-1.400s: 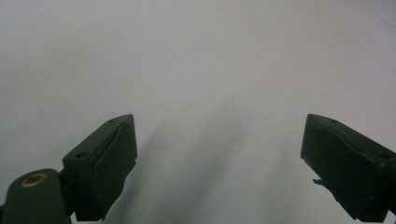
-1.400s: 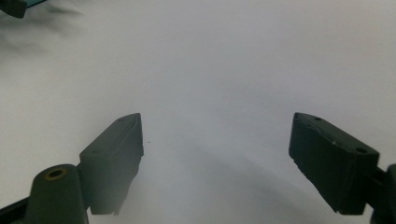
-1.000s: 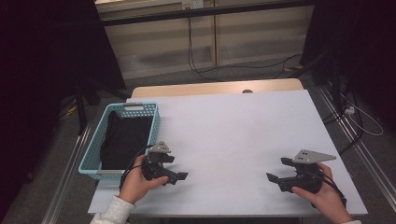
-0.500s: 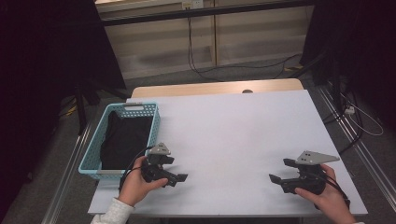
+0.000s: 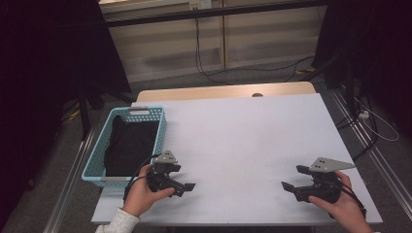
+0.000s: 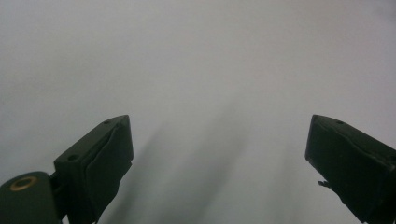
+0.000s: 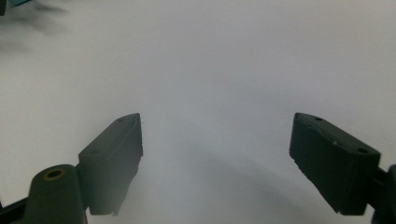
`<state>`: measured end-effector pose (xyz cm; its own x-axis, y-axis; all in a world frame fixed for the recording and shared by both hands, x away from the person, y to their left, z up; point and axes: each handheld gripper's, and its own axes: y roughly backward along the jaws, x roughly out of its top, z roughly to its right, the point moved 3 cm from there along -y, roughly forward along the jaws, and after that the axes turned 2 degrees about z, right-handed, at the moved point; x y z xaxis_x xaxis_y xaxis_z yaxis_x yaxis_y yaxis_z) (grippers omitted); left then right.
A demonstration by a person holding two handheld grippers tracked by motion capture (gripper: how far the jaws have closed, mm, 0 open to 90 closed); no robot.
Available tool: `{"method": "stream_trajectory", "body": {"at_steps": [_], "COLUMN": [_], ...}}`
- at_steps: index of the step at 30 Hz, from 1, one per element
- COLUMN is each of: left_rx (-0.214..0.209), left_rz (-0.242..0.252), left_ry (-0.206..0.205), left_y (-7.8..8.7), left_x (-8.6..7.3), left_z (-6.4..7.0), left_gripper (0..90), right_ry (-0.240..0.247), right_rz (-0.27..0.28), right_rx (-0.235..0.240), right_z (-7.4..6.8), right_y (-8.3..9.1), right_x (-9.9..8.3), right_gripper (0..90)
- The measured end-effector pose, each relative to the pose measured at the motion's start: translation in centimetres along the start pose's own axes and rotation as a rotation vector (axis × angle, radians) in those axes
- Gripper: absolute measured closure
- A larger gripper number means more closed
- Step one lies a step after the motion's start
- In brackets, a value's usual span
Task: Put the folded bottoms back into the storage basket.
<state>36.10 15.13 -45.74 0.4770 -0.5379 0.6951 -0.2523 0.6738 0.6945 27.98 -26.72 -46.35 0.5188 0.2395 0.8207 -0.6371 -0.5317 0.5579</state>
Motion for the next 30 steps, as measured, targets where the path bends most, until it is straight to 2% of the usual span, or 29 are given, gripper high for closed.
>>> {"method": "stream_trajectory", "body": {"at_steps": [9, 30], "left_rx": [0.007, 0.009], "left_rz": [0.025, 0.022], "left_ry": [0.011, 0.01], "left_y": [0.41, 0.93], "left_x": [-0.38, -0.7], "left_z": [0.25, 0.35], "left_gripper": [7.7, 7.6], "right_ry": [0.003, 0.006], "right_rz": [0.004, -0.003], "right_rx": [0.002, -0.012], "right_z": [-0.12, 0.03], "right_y": [0.05, 0.47], "right_x": [0.01, -0.37], "right_gripper": [16.8, 16.8]}}
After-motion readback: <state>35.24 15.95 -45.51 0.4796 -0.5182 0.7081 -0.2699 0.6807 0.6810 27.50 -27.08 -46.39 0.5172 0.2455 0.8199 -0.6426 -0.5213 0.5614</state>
